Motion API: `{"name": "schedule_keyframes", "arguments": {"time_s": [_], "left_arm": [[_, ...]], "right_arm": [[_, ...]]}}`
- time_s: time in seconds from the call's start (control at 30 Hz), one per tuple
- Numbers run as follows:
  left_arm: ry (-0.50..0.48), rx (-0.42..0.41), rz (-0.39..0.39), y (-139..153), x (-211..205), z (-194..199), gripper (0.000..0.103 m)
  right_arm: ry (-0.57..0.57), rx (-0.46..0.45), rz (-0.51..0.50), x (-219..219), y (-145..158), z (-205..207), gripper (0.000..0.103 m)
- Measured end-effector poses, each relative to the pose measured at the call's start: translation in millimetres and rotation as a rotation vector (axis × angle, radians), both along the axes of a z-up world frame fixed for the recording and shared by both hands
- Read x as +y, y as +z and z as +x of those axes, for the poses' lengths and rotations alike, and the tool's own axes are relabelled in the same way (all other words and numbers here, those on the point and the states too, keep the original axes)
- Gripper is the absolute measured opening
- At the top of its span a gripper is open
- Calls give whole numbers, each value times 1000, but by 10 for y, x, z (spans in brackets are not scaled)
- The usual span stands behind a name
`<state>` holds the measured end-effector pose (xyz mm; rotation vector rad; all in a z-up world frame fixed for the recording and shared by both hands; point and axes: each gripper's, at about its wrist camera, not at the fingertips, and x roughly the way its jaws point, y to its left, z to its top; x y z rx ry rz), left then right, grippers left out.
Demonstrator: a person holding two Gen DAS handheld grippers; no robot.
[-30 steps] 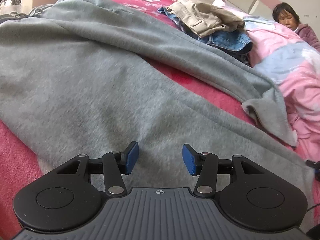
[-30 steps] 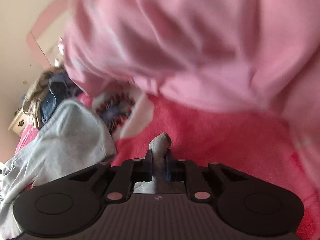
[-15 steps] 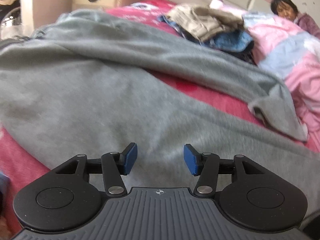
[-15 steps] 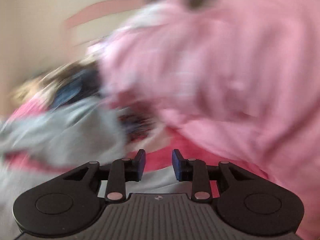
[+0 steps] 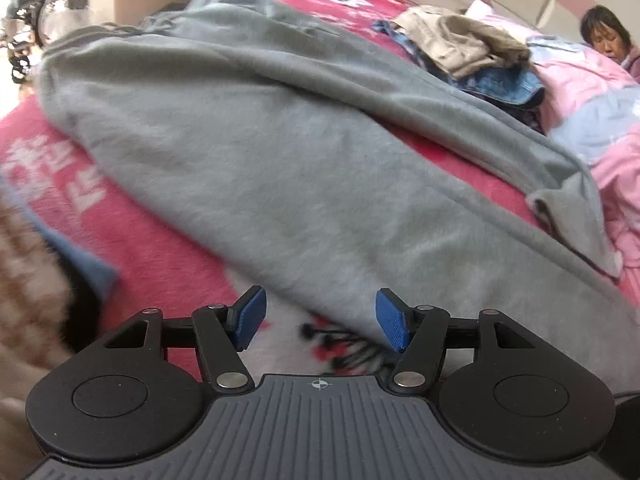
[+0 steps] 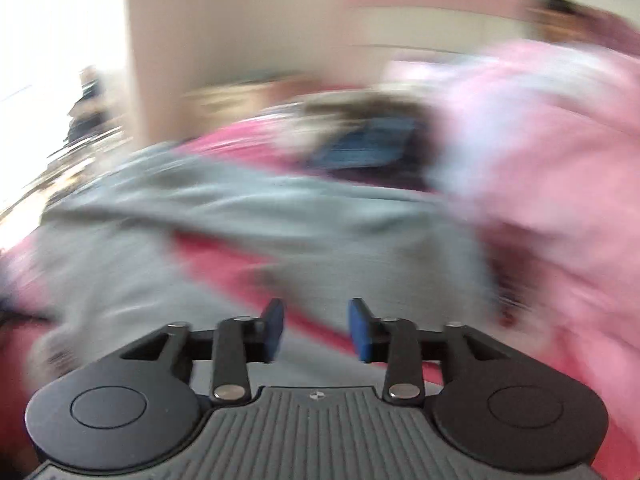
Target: Fold clothes
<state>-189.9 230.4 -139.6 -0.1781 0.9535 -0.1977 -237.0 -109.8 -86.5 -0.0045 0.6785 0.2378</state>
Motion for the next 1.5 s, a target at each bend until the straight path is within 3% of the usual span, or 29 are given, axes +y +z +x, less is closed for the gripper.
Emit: {"name": "schedule_keyframes", "arguments": {"time_s": [0.1, 0.2, 0.33, 0.43, 0.47, 0.5, 0.53, 0.6, 0.67, 0.77, 0.87, 0.93, 1.13, 1.2, 1.27, 1.37, 1.5], "left_arm": [[104, 19, -1, -40, 102, 82, 61], [194, 39, -21, -69, 207, 150, 61], [237, 51, -102, -50, 345, 158, 61], [237, 53, -141, -36, 399, 151, 61], [230, 51, -147, -35, 403, 142, 61], [221, 49, -153, -31, 408, 129, 61], [210, 48, -158, -26, 413, 115, 61], [187, 36, -183, -10, 418, 79, 61], [166, 15, -202, -4, 410, 45, 61], [142, -3, -228, -43, 375, 53, 61], [178, -7, -276, -146, 382, 119, 61], [220, -14, -303, -205, 402, 164, 61], [315, -35, -351, -280, 402, 319, 61], [357, -37, -347, -298, 408, 372, 56], [392, -32, -331, -301, 419, 402, 38], [419, -15, -246, -245, 416, 380, 17], [431, 27, -40, -126, 333, 311, 20]], "right_arm": [[299, 35, 8, 622, -106, 181, 42], [485, 35, -49, 1207, -193, 124, 42], [713, -53, -265, 1851, -382, -188, 39], [804, -90, -428, 2205, -687, -182, 37], [824, -90, -482, 2290, -799, -156, 23], [820, -69, -508, 2326, -868, -94, 2], [776, -20, -451, 2283, -855, 8, 2], [608, 152, -151, 1988, -749, 326, 2], [431, 263, 114, 1625, -727, 575, 2], [242, 414, 435, 1196, -868, 836, 2], [164, 534, 609, 1020, -1069, 980, 2], [138, 578, 669, 1006, -1174, 1030, 2], [134, 608, 723, 998, -1294, 1081, 2], [158, 595, 698, 1032, -1264, 1091, 2], [194, 576, 660, 1050, -1220, 1128, 2], [325, 516, 521, 1224, -1058, 1040, 2], [559, 395, 215, 1706, -948, 721, 6]]}}
